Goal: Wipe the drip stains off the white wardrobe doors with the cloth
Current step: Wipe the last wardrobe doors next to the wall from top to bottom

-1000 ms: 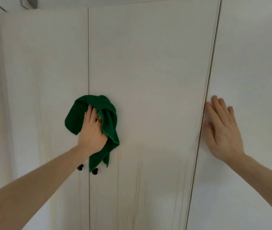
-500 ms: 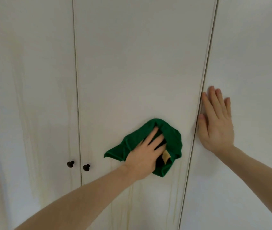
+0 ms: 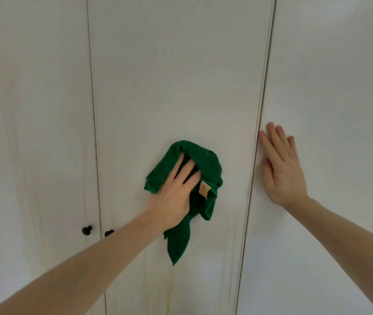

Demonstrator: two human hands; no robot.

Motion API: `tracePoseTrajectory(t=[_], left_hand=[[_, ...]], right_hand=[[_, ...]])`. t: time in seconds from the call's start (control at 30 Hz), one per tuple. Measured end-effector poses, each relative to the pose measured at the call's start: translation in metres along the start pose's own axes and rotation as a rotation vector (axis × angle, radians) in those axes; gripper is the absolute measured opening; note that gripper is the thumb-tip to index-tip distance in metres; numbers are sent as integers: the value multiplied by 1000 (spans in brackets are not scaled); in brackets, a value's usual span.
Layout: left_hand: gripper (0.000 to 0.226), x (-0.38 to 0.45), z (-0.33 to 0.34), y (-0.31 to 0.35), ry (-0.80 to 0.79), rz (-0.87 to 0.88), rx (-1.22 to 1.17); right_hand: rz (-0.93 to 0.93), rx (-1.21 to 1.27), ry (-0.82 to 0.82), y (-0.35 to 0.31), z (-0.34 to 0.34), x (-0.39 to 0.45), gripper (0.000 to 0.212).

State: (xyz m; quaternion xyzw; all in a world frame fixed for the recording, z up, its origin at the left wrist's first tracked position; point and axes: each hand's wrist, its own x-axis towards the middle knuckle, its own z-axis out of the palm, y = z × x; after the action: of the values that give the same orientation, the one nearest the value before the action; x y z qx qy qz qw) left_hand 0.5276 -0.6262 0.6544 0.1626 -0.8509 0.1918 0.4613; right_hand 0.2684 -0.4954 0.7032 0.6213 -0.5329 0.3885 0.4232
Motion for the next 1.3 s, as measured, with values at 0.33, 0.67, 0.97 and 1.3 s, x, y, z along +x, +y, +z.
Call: tracePoseTrajectory(t=[0.33,0.67,0.97,1.3], left_hand=[[63,-34,-51,-129,-55,-365,214],[70,-59,5,-51,-124,-185,214],[79,-11,50,56,-195,152,152],[72,-3,56,68,-297,310,288]], right_hand=[[5,-16,97,-3,11,1,60],[12,-27,141,-2,17,1,59],[24,-20,114,-4,16,1,57],[30,25,101,-3,12,0,56]])
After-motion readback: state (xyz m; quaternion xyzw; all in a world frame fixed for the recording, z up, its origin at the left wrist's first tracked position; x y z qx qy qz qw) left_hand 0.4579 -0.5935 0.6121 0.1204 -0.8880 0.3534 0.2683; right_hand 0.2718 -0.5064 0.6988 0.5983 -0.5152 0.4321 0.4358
